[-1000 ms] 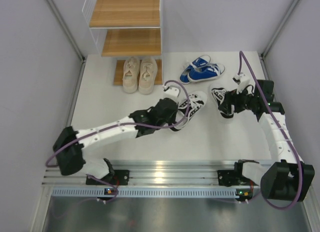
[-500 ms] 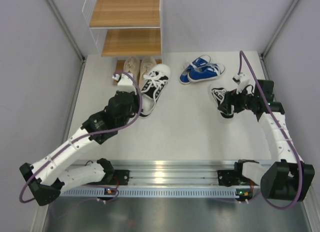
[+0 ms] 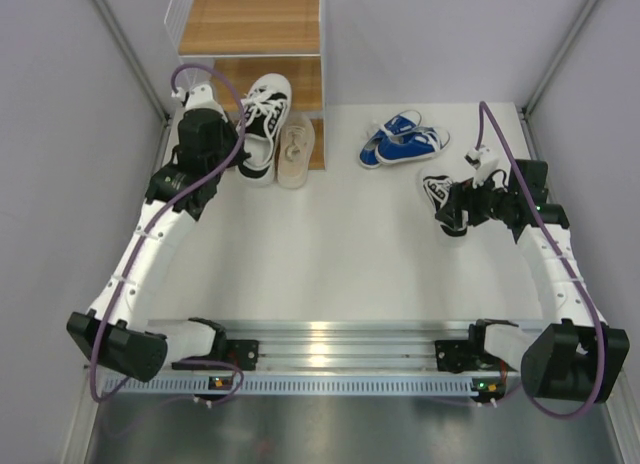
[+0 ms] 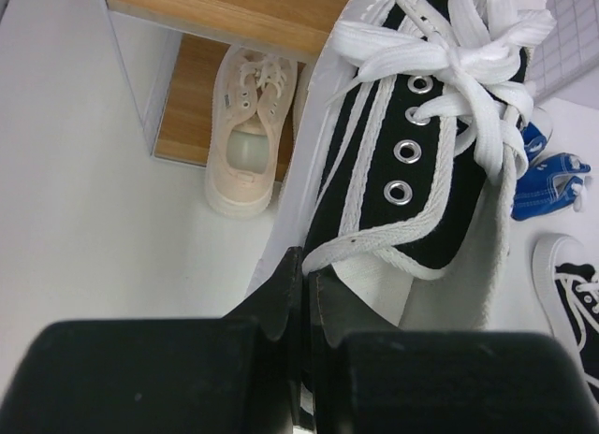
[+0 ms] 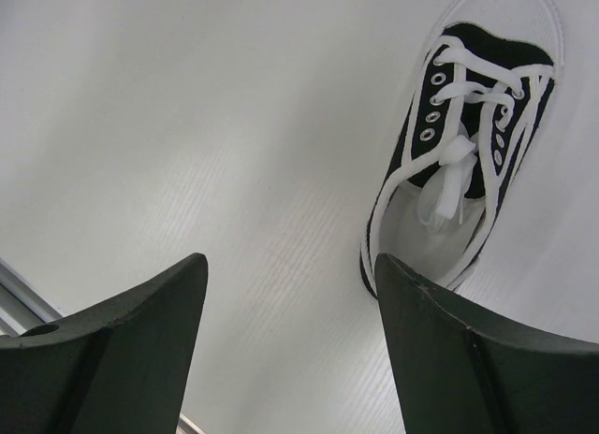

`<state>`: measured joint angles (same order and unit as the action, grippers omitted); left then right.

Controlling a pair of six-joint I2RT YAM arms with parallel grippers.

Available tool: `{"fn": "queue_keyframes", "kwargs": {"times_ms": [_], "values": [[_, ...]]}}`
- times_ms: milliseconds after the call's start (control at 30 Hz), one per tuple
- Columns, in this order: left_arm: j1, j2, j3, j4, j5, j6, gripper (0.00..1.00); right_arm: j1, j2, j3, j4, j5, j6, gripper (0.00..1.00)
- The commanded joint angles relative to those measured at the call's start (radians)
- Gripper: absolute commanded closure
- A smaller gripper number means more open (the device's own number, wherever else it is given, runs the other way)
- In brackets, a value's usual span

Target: Place and organize the shoes onto the shoe shelf

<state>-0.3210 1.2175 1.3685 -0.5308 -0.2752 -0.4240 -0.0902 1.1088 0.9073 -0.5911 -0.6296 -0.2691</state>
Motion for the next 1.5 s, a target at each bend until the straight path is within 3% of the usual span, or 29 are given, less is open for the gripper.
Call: {"fn": "queue_keyframes", "kwargs": {"times_ms": [0, 300, 933, 1200, 1467], "values": [[0.066, 0.072, 0.11, 0.104, 0.079, -0.07, 1.0, -0.019, -0.018, 0.01, 0.039, -0.01, -0.01, 0.27], [0.169, 0.247, 0.273, 0.176, 0.126, -0.116, 1.0, -0.019, -0.021, 0.012, 0.037, -0.005, -0.015, 0.28], [0.211, 0.485, 0.492, 0.269, 0.099, -0.122, 1.0, -0.02, -0.03, 0.008, 0.033, -0.001, -0.021, 0.27], [0.214, 0.513, 0.498, 0.272, 0.105, -0.15, 1.0, -0.02, -0.035, 0.004, 0.031, -0.002, -0.024, 0.28], [0.214, 0.491, 0.469, 0.272, 0.125, -0.191, 0.63, -0.02, -0.046, 0.001, 0.03, -0.001, -0.025, 0.28]]}}
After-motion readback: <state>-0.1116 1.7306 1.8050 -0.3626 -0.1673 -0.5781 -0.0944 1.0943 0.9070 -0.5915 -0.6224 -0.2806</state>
